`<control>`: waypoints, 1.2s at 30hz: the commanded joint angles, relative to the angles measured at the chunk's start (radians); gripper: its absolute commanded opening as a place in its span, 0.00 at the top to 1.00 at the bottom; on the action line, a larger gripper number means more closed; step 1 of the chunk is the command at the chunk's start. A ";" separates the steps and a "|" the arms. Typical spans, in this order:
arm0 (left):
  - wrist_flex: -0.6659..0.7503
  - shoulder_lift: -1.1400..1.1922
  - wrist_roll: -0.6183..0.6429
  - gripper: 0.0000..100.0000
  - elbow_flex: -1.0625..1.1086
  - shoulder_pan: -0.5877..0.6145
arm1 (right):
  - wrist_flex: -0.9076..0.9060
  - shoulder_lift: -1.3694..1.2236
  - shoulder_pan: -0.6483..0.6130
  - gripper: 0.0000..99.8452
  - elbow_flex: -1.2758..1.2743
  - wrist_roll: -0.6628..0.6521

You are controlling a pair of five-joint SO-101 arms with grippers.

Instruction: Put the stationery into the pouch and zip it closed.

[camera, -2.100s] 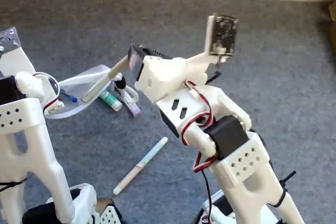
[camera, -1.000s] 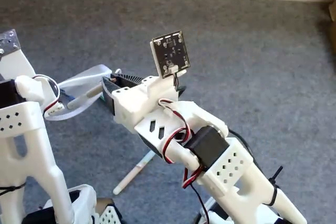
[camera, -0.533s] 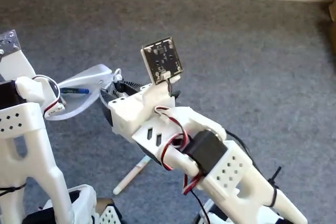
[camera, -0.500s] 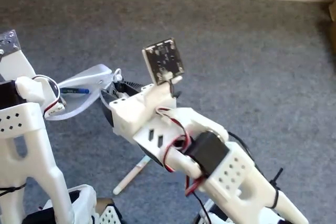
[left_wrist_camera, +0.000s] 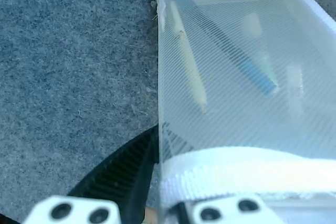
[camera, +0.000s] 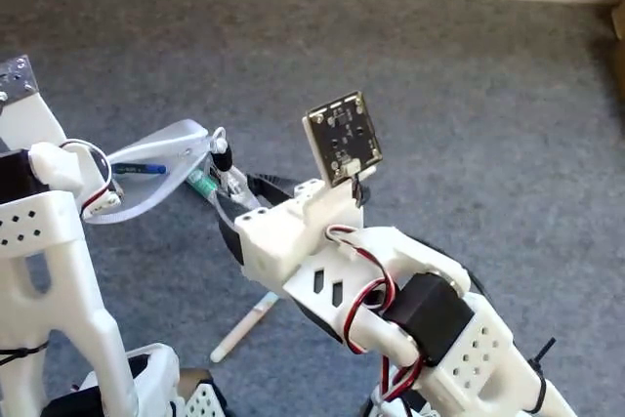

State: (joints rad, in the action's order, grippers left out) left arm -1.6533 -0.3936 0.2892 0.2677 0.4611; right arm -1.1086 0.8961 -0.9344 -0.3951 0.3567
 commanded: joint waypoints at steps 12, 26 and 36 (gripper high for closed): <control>0.008 0.007 0.008 0.99 0.036 0.019 | -0.073 0.038 0.010 0.86 -0.265 -0.005; 0.009 0.007 0.006 0.99 0.038 0.019 | 0.087 0.028 0.070 0.85 -0.472 -0.002; 0.008 0.007 0.005 0.99 0.038 0.021 | 0.087 -0.099 0.071 0.85 -0.464 0.155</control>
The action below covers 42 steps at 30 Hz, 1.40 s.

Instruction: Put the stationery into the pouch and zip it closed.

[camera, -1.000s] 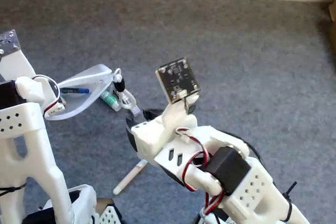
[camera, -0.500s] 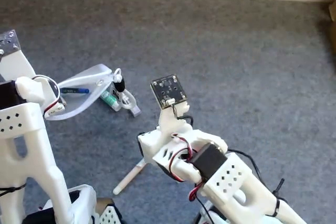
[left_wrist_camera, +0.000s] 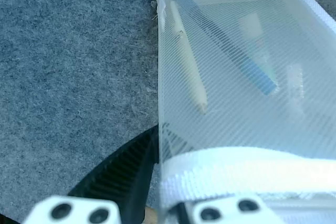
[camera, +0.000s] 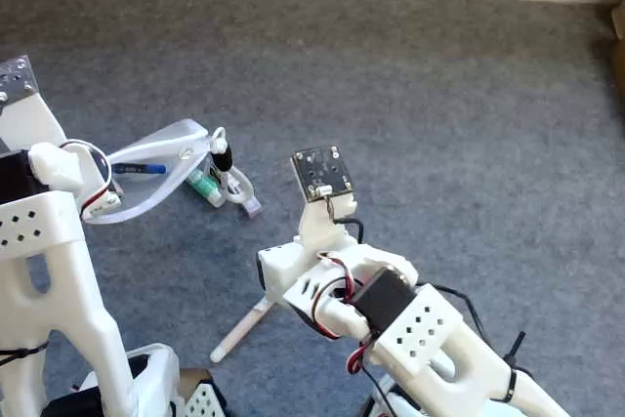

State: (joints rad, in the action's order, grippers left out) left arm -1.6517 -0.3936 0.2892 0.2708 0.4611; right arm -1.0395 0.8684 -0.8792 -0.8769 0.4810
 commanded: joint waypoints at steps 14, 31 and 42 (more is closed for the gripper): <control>0.008 0.007 0.006 0.99 0.036 0.019 | 0.087 -0.243 0.019 0.85 0.019 0.147; 0.008 0.012 0.008 0.99 0.036 0.019 | 0.088 -0.484 0.104 0.85 0.119 0.236; 0.008 0.013 0.008 0.99 0.036 0.019 | 0.170 -0.618 0.104 0.85 0.137 0.249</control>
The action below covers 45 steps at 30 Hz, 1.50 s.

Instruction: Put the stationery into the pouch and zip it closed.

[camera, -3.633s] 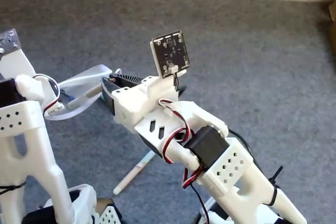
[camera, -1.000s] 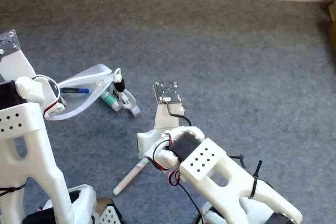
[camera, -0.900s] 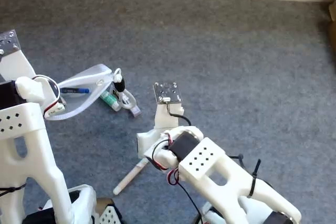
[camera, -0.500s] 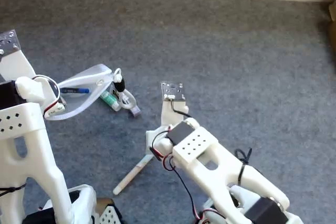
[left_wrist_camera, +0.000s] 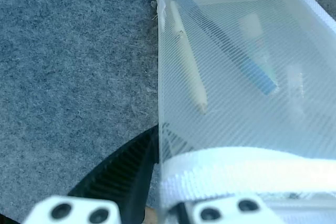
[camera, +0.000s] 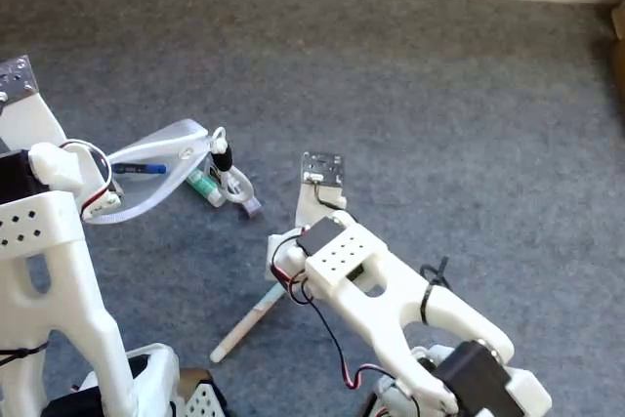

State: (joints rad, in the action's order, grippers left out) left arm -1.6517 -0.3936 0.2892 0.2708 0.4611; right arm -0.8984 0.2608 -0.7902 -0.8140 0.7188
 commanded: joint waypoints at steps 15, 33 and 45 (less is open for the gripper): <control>0.008 0.013 0.008 0.99 0.038 0.019 | 0.094 -0.068 0.074 0.85 0.076 0.005; 0.006 0.013 0.008 0.99 0.038 0.019 | 0.045 -0.232 0.077 0.86 0.165 0.008; 0.008 0.013 0.008 0.99 0.038 0.019 | -0.041 -0.231 0.073 0.86 0.199 0.009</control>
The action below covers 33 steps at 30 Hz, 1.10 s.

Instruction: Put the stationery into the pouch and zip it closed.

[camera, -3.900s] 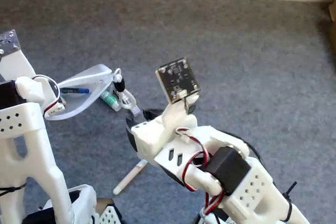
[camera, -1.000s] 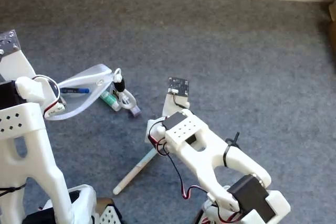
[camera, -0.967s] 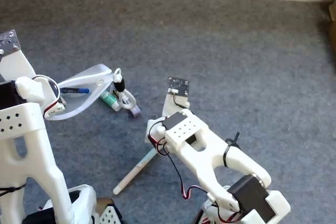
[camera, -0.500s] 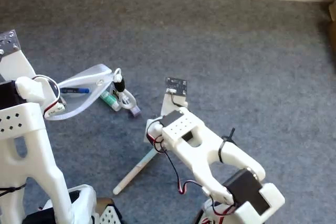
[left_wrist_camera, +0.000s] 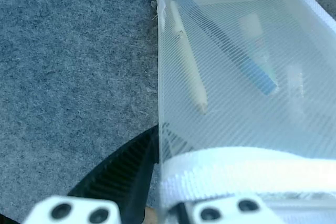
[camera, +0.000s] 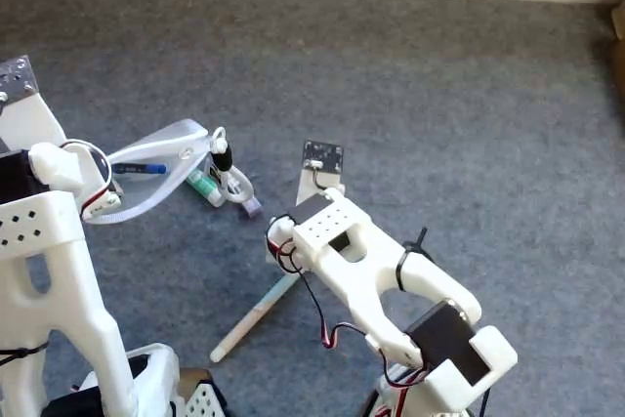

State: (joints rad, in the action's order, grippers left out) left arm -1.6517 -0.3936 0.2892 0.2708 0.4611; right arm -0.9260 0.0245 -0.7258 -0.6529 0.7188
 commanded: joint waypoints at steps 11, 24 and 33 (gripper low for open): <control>0.009 0.013 0.006 0.99 0.038 0.019 | -0.012 0.001 0.008 0.97 0.039 0.005; 0.009 0.013 0.006 0.99 0.038 0.019 | -0.013 0.007 0.015 0.99 0.039 0.003; 0.009 0.013 0.005 0.99 0.038 0.019 | -0.013 0.010 0.015 0.99 0.041 0.003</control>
State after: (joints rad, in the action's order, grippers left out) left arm -1.6517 -0.3936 0.2892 0.2708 0.4611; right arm -0.9352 0.0215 -0.7211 -0.6529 0.7188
